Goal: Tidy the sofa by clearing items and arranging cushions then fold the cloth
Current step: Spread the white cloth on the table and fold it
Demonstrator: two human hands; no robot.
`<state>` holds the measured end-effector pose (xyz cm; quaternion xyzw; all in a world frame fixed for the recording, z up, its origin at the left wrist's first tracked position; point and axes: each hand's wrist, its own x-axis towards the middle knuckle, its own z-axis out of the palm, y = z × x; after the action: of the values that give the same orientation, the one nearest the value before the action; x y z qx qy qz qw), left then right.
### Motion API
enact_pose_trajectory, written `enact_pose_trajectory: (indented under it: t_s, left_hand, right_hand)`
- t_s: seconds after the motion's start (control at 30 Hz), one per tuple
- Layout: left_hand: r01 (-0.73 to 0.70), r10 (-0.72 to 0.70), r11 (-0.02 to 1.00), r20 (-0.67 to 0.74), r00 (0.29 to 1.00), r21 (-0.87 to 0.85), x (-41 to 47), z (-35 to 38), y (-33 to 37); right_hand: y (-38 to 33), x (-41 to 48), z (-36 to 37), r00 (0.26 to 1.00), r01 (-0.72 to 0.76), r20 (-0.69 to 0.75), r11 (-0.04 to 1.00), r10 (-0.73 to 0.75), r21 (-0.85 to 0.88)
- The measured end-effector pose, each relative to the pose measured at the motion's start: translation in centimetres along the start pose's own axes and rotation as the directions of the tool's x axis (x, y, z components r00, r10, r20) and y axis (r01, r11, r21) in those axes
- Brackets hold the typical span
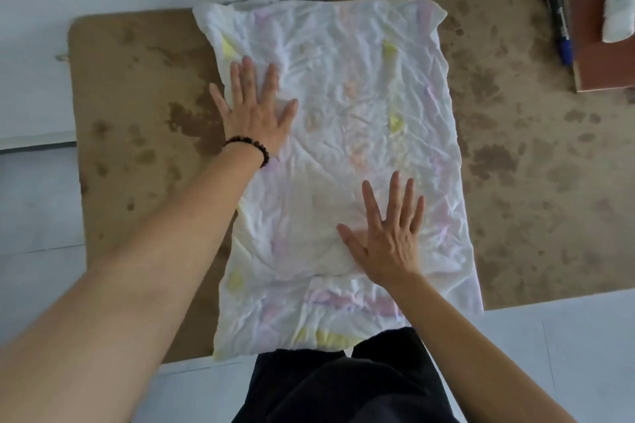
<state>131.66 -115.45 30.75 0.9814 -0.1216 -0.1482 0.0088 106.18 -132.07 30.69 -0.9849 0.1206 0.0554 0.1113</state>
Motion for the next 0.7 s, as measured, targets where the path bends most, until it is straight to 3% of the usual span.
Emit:
enact_pose_trajectory:
  t_s: [0.13, 0.27, 0.37, 0.43, 0.5, 0.57, 0.63, 0.7]
  left_hand:
    - [0.085, -0.086, 0.996, -0.016, 0.996, -0.004, 3.0, 1.1, -1.9]
    - [0.062, -0.062, 0.998, 0.001, 0.998, -0.001, 2.8, 0.9, -1.7]
    - [0.039, -0.039, 0.995, -0.001, 0.999, -0.095, 1.5, 0.0, -1.7]
    - [-0.012, -0.008, 0.983, -0.106, 0.994, -0.185, -1.9, -0.1, -1.1]
    - [-0.067, 0.014, 0.965, -0.207, 0.978, -0.252, -7.2, 0.5, -0.2]
    - [-0.126, 0.054, 0.948, -0.242, 0.969, -0.293, -13.4, 1.8, 0.8]
    - [-0.187, 0.108, 0.93, -0.25, 0.962, -0.318, -20.0, 3.3, 2.0]
    - [-0.248, 0.172, 0.911, -0.243, 0.955, -0.33, -26.3, 4.5, 3.4]
  right_hand:
    - [1.8, -1.8, 0.9, 0.938, -0.338, 0.073, 0.941, 0.338, -0.018]
    - [1.6, -1.6, 0.2, 0.914, -0.36, 0.176, 0.931, 0.365, -0.06]
    - [2.2, -1.4, -0.8, 0.917, -0.324, 0.253, 0.946, 0.308, 0.02]
    - [3.2, -2.0, -1.7, 0.932, -0.323, 0.218, 0.935, 0.288, 0.145]
    - [4.0, -3.6, -2.7, 0.933, -0.356, 0.042, 0.901, 0.357, 0.248]
    - [5.0, -5.8, -3.8, 0.87, -0.434, -0.11, 0.852, 0.481, 0.293]
    - [6.2, -8.1, -4.7, 0.803, -0.543, -0.079, 0.78, 0.591, 0.31]
    - [7.5, -10.3, -5.4, 0.772, -0.617, 0.055, 0.725, 0.634, 0.305]
